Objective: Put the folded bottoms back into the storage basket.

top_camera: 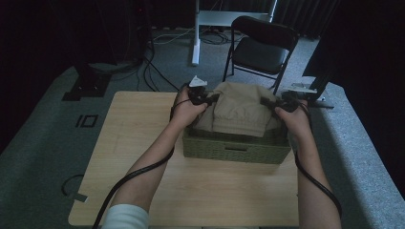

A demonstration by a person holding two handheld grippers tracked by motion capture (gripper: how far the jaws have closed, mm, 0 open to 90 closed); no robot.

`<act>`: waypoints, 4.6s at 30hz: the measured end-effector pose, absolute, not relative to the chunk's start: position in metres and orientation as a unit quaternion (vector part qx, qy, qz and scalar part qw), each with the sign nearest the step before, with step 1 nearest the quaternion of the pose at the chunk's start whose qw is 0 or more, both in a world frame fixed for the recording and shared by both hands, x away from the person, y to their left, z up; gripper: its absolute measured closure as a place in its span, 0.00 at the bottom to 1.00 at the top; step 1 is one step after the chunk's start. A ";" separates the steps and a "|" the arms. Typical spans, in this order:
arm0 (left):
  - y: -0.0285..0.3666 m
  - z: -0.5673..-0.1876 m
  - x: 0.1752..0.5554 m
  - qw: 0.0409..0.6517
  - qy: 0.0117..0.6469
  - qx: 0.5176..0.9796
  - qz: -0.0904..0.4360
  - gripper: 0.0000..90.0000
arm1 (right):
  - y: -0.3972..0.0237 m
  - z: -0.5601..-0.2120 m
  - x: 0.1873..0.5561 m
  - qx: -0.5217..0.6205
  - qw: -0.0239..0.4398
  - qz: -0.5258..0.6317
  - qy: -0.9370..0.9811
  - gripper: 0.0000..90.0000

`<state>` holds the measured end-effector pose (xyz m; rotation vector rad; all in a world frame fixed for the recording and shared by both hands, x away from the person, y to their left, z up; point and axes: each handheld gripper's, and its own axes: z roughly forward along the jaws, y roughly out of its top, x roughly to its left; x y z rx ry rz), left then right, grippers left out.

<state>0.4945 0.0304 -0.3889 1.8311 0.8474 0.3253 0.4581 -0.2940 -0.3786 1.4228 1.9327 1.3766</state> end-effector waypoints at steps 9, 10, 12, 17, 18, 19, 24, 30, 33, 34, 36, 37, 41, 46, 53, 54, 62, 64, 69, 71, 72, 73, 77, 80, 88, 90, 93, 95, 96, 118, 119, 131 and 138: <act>0.022 -0.424 0.508 0.516 0.375 0.759 0.135 0.93 | -0.294 -0.411 0.477 0.517 0.190 0.468 0.691 0.89; 0.021 -0.428 0.510 0.513 0.377 0.760 0.130 0.93 | -0.294 -0.415 0.479 0.519 0.189 0.465 0.691 0.89; 0.020 -0.432 0.511 0.510 0.381 0.761 0.130 0.93 | -0.294 -0.418 0.481 0.521 0.190 0.462 0.692 0.89; 0.018 -0.456 0.516 0.488 0.398 0.768 0.121 0.93 | -0.291 -0.442 0.492 0.534 0.185 0.433 0.702 0.89; 0.018 -0.460 0.517 0.483 0.402 0.768 0.119 0.93 | -0.291 -0.447 0.493 0.538 0.180 0.430 0.702 0.89; 0.017 -0.465 0.518 0.476 0.403 0.773 0.118 0.93 | -0.290 -0.452 0.495 0.541 0.177 0.426 0.703 0.89; 0.015 -0.480 0.522 0.457 0.416 0.779 0.104 0.93 | -0.287 -0.474 0.502 0.554 0.167 0.403 0.709 0.88; 0.014 -0.488 0.525 0.444 0.420 0.786 0.095 0.92 | -0.285 -0.491 0.507 0.566 0.160 0.384 0.711 0.88; 0.012 -0.489 0.524 0.435 0.420 0.791 0.096 0.92 | -0.284 -0.497 0.508 0.568 0.159 0.379 0.713 0.88; 0.012 -0.489 0.524 0.435 0.420 0.791 0.096 0.92 | -0.284 -0.497 0.508 0.568 0.159 0.379 0.713 0.88; 0.011 -0.492 0.525 0.426 0.425 0.793 0.101 0.92 | -0.284 -0.499 0.508 0.569 0.155 0.375 0.715 0.88; 0.010 -0.492 0.525 0.422 0.427 0.793 0.102 0.92 | -0.284 -0.500 0.508 0.570 0.153 0.375 0.715 0.88; 0.006 -0.496 0.524 0.412 0.426 0.798 0.108 0.92 | -0.283 -0.503 0.508 0.574 0.153 0.362 0.718 0.88; 0.006 -0.502 0.526 0.405 0.440 0.795 0.103 0.90 | -0.283 -0.507 0.510 0.579 0.146 0.354 0.720 0.88; 0.002 -0.506 0.527 0.397 0.449 0.795 0.098 0.77 | -0.279 -0.510 0.514 0.585 0.147 0.336 0.724 0.84; 0.001 -0.506 0.527 0.395 0.451 0.794 0.100 0.67 | -0.279 -0.510 0.515 0.591 0.145 0.334 0.720 0.81; -0.001 -0.503 0.530 0.393 0.460 0.783 0.142 0.26 | -0.280 -0.509 0.519 0.580 0.160 0.335 0.725 0.42; 0.000 -0.500 0.530 0.399 0.459 0.781 0.144 0.23 | -0.280 -0.507 0.519 0.582 0.165 0.340 0.720 0.29; 0.000 -0.485 0.528 0.404 0.441 0.788 0.146 0.22 | -0.279 -0.494 0.518 0.567 0.193 0.343 0.724 0.20; 0.001 -0.476 0.527 0.411 0.437 0.786 0.149 0.22 | -0.278 -0.486 0.517 0.562 0.201 0.347 0.723 0.20; 0.001 -0.471 0.527 0.413 0.433 0.786 0.153 0.22 | -0.279 -0.481 0.516 0.559 0.203 0.352 0.723 0.20; 0.002 -0.466 0.526 0.416 0.432 0.785 0.157 0.22 | -0.278 -0.477 0.515 0.557 0.203 0.355 0.723 0.20; 0.004 -0.449 0.521 0.425 0.427 0.783 0.151 0.22 | -0.279 -0.463 0.510 0.546 0.211 0.358 0.728 0.18; 0.003 -0.439 0.515 0.426 0.418 0.788 0.151 0.22 | -0.279 -0.453 0.503 0.532 0.221 0.356 0.736 0.18; 0.004 -0.425 0.499 0.444 0.416 0.782 0.132 0.20 | -0.279 -0.437 0.485 0.528 0.230 0.369 0.730 0.18; 0.005 -0.424 0.494 0.447 0.418 0.781 0.125 0.20 | -0.279 -0.434 0.480 0.524 0.235 0.370 0.730 0.18; 0.007 -0.420 0.488 0.448 0.413 0.782 0.129 0.20 | -0.280 -0.432 0.472 0.520 0.234 0.374 0.732 0.17; 0.008 -0.418 0.485 0.448 0.413 0.783 0.129 0.19 | -0.280 -0.431 0.468 0.518 0.238 0.377 0.730 0.17; 0.007 -0.417 0.482 0.450 0.410 0.783 0.130 0.19 | -0.281 -0.430 0.466 0.518 0.239 0.378 0.729 0.17; 0.019 -0.408 0.428 0.455 0.375 0.797 0.133 0.19 | -0.291 -0.422 0.407 0.502 0.276 0.404 0.713 0.15; 0.019 -0.408 0.425 0.457 0.375 0.795 0.133 0.19 | -0.291 -0.422 0.403 0.502 0.278 0.408 0.710 0.15; 0.023 -0.412 0.398 0.464 0.357 0.800 0.132 0.19 | -0.302 -0.427 0.363 0.500 0.295 0.424 0.695 0.15; 0.030 -0.412 0.379 0.470 0.347 0.799 0.140 0.19 | -0.304 -0.434 0.340 0.492 0.301 0.428 0.696 0.15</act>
